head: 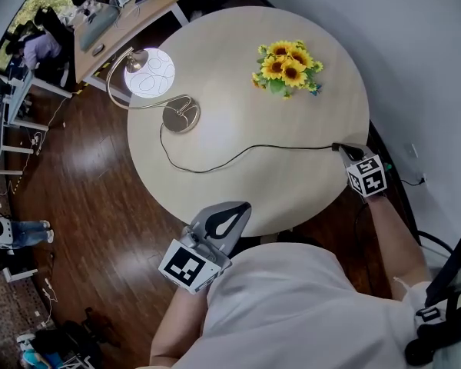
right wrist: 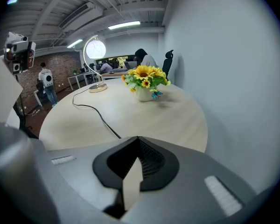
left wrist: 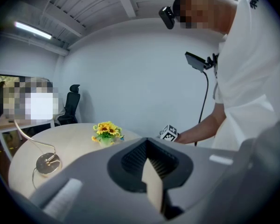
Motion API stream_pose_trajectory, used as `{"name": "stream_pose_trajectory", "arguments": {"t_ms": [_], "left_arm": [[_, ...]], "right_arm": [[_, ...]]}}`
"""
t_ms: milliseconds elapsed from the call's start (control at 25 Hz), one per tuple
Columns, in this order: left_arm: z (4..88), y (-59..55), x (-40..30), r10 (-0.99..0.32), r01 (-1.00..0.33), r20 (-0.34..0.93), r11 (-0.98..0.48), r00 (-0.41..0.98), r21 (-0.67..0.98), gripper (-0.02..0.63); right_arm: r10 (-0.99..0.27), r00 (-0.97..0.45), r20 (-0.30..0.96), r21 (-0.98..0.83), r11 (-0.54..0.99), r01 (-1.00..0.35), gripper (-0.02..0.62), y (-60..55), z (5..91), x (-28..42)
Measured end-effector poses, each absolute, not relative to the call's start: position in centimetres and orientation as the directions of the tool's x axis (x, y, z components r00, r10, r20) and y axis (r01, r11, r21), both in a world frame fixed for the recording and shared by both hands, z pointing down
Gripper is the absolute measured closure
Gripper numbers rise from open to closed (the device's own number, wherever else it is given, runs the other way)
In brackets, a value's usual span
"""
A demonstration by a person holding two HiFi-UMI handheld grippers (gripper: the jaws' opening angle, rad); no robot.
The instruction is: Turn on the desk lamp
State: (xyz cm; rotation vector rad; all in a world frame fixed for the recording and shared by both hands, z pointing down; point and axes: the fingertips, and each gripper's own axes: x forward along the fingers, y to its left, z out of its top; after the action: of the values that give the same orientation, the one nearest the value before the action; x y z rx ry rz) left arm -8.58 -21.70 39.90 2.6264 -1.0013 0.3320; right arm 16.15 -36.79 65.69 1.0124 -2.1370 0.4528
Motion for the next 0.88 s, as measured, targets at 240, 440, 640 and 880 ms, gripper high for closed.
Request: {"name": "stream_pose_trajectory", "arguments": {"t_ms": [240, 440, 640, 880], "left_arm": [[40.1, -19.8, -6.4, -0.599, -0.679, 0.339, -0.701, 0.726, 0.216, 0.589], [40.9, -17.6, -4.8, -0.568, -0.659, 0.360, -0.718, 0.740, 0.223, 0.589], [40.4, -15.8, -3.8, -0.547, -0.634, 0.351, -0.741, 0.760, 0.219, 0.589], [39.1, -12.7, -4.0, -0.523, -0.596, 0.325, -0.782, 0.788, 0.184, 0.589]], "right_arm": [[-0.522, -0.509, 0.684, -0.038, 0.671, -0.740, 0.592, -33.8, 63.2, 14.7], [-0.526, -0.540, 0.656, -0.037, 0.693, -0.720, 0.592, -31.0, 61.3, 14.3], [-0.549, -0.560, 0.621, -0.053, 0.683, -0.728, 0.592, -27.4, 59.1, 14.3], [-0.593, -0.566, 0.572, -0.066, 0.655, -0.753, 0.592, -23.0, 55.9, 13.3]]}}
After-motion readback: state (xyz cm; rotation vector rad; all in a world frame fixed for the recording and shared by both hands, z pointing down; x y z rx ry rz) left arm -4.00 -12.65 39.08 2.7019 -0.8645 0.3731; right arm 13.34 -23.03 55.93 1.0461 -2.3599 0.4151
